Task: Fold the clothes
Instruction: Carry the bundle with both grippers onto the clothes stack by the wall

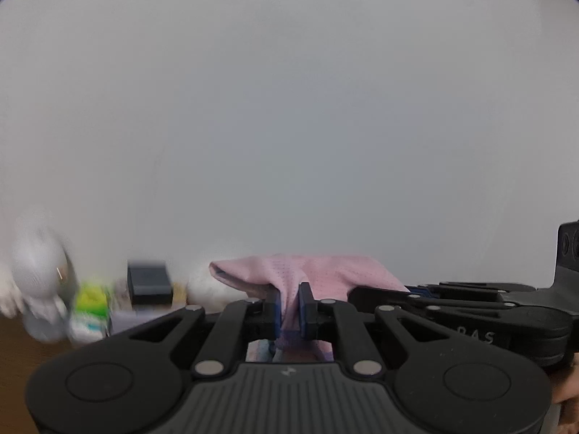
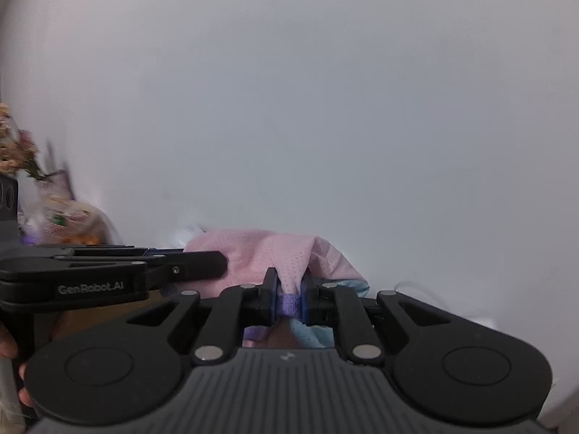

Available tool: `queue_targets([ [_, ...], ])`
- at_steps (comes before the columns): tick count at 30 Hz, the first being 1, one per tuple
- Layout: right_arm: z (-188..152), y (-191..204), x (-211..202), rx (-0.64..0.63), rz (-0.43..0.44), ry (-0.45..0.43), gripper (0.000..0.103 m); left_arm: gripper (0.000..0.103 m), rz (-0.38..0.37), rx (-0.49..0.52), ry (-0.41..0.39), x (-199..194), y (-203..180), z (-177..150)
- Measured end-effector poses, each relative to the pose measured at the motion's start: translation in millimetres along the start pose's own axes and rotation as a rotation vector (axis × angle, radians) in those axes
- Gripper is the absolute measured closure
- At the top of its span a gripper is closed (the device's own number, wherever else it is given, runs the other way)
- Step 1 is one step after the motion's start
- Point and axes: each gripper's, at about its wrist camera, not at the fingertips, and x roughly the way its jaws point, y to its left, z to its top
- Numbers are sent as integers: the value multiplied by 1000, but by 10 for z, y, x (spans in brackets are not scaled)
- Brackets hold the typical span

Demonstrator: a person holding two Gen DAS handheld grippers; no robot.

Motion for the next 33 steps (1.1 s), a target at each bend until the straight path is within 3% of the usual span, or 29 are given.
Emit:
queue_targets([
  [3,-256,-176,552,33,-26,91,92,93,24,-81,95,384,377,-321],
  [6,-545,-277,907,62,-40,143,85,83,65,-90,135,511,544,-516],
  [8,-649,-340,922,102,-42,119,64,75,83,-103,124,449,560,-497],
  [10,-676,-382,860,123,-71,85,52,67,95,-111,104,362,587,-458],
  [13,-627,-381,703,111,-120,8,54,68,119,-90,23,143,519,-337],
  [16,-566,-373,566,100,-167,-68,77,68,112,-55,-25,61,418,-289],
  [17,-566,-366,570,106,-153,-69,79,69,115,-33,-14,68,377,-300],
  [19,-586,-335,617,98,-128,-49,81,69,136,1,25,118,344,-352],
  [23,-673,-325,772,75,-175,13,81,69,137,54,94,245,358,-487],
  [30,-703,-404,697,99,-185,53,79,71,110,70,93,165,380,-498],
  [33,-766,-393,777,87,-197,86,79,70,146,111,94,234,311,-555],
])
